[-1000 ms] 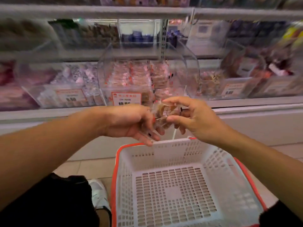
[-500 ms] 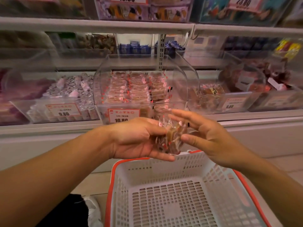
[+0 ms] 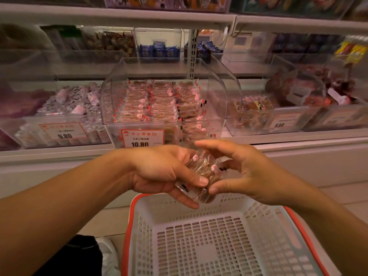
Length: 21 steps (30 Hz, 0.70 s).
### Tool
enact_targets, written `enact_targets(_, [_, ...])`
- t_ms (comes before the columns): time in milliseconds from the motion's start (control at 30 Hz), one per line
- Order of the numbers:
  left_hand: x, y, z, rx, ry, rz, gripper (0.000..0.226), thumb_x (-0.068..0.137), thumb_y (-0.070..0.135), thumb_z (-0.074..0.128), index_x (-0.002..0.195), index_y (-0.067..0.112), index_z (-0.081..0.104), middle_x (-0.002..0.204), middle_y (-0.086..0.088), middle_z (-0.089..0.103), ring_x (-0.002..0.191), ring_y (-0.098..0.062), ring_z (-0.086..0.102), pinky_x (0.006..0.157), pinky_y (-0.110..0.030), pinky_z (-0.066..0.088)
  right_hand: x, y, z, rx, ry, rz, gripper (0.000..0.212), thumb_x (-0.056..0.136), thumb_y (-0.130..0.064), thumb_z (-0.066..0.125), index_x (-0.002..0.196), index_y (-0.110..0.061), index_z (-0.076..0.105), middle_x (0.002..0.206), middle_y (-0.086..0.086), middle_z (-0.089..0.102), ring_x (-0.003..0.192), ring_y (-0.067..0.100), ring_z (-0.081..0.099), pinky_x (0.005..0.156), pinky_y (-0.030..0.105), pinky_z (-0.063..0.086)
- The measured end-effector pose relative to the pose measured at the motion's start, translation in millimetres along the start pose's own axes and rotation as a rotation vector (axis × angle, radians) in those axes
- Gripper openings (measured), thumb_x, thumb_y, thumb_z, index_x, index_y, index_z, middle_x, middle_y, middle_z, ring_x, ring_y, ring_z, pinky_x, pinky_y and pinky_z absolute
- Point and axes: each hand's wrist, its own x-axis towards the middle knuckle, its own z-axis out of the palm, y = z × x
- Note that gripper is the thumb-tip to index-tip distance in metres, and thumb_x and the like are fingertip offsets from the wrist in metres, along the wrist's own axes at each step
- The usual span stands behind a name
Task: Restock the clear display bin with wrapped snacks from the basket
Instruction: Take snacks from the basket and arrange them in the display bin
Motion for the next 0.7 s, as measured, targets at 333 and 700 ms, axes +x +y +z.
enact_targets(333, [2.3, 2.6, -4.9, -0.165, -0.075, 0.053, 0.045, 0.085, 0.004, 0.066, 0.129, 0.008, 0.059, 0.112, -0.012, 0.067, 0.106, -0.027, 0.066, 0.086, -0.041, 0.057, -9.4, -2.2, 13.1, 0.339, 0.092, -0.001, 0.063, 0.089, -0.008, 0.066, 0.145, -0.026, 0.042, 0.132, -0.006, 0.062, 0.117, 0.013, 0.061, 0.095, 0.028, 0.050])
enact_targets(700, [1.3, 4.8, 0.8, -0.156, -0.195, 0.063, 0.047, 0.086, -0.012, 0.058, 0.125, 0.014, 0.057, 0.103, -0.010, 0.070, 0.102, -0.028, 0.067, 0.081, -0.038, 0.059, -19.3, -11.7, 11.2, 0.250, 0.081, -0.024, 0.062, 0.086, -0.022, 0.069, 0.144, -0.027, 0.046, 0.136, -0.006, 0.059, 0.124, 0.013, 0.058, 0.097, 0.027, 0.050])
